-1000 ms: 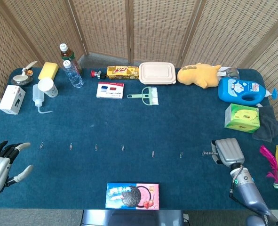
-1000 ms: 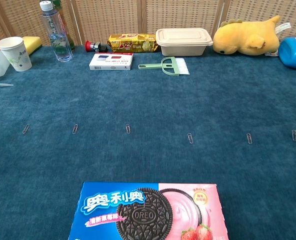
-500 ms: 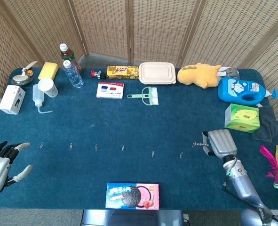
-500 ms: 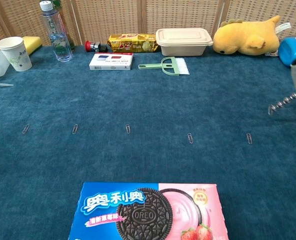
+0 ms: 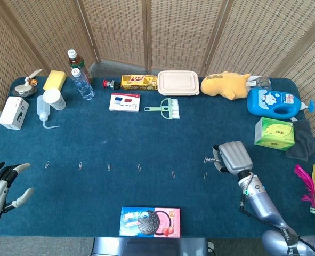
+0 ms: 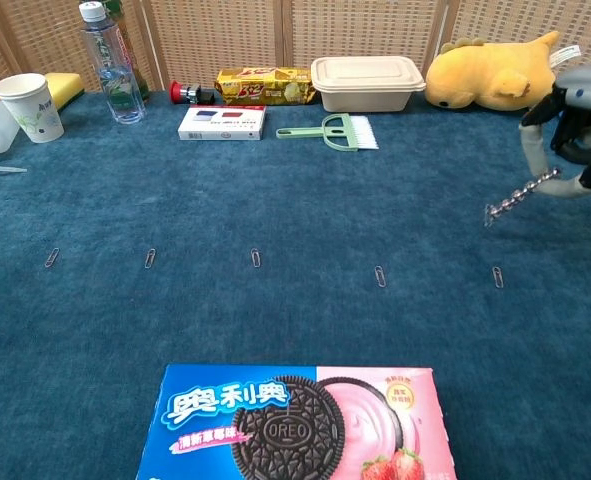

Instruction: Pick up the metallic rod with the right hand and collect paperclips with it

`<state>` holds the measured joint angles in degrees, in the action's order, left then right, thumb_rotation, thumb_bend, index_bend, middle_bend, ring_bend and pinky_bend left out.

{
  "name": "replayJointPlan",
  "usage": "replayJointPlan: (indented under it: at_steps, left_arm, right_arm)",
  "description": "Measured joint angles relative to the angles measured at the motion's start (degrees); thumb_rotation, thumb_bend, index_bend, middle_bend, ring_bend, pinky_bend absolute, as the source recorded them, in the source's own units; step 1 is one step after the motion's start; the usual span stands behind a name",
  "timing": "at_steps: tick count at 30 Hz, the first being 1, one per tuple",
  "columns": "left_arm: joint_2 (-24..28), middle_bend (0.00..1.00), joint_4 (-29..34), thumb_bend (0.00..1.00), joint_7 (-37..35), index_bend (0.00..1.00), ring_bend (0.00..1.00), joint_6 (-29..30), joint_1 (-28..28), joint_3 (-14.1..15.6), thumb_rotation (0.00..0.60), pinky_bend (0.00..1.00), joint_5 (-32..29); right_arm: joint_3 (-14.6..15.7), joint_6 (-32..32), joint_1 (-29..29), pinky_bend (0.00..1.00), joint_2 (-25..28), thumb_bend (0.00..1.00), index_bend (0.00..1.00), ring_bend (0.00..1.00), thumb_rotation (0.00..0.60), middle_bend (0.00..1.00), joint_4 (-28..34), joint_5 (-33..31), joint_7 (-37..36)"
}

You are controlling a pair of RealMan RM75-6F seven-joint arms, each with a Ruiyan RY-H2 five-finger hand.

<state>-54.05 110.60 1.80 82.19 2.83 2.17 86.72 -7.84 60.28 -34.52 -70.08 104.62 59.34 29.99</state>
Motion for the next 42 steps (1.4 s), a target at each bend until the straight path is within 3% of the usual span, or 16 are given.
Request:
replayJointPlan:
  at_steps: [11, 27, 42]
  left_arm:
    - [-0.2, 0.21, -0.9, 0.24, -0.8, 0.16, 0.17, -0.3, 0.1, 0.0, 0.002, 0.04, -0.1]
    - [-0.3, 0.21, -1.9, 0.24, -1.9, 0.15, 0.17, -0.1, -0.2, 0.0, 0.006, 0.04, -0.3]
    - [-0.6, 0.21, -2.7, 0.24, -2.7, 0.14, 0.17, 0.0, -0.6, 0.2, 0.004, 0.04, -0.4]
  right_arm:
    - [2.5, -0.8, -2.1, 0.7, -5.1, 0.42, 0.65, 0.87, 0.6, 0.91, 1.4, 1.0, 5.0]
    - [0.8, -2.4, -7.5, 0.7, -9.9, 0.41, 0.64, 0.87, 0.6, 0.91, 1.1, -4.3, 9.7]
    - [1.1, -1.7, -10.2, 0.7, -12.6, 0.41, 0.64, 0.87, 0.6, 0.91, 0.2, -7.8, 12.4]
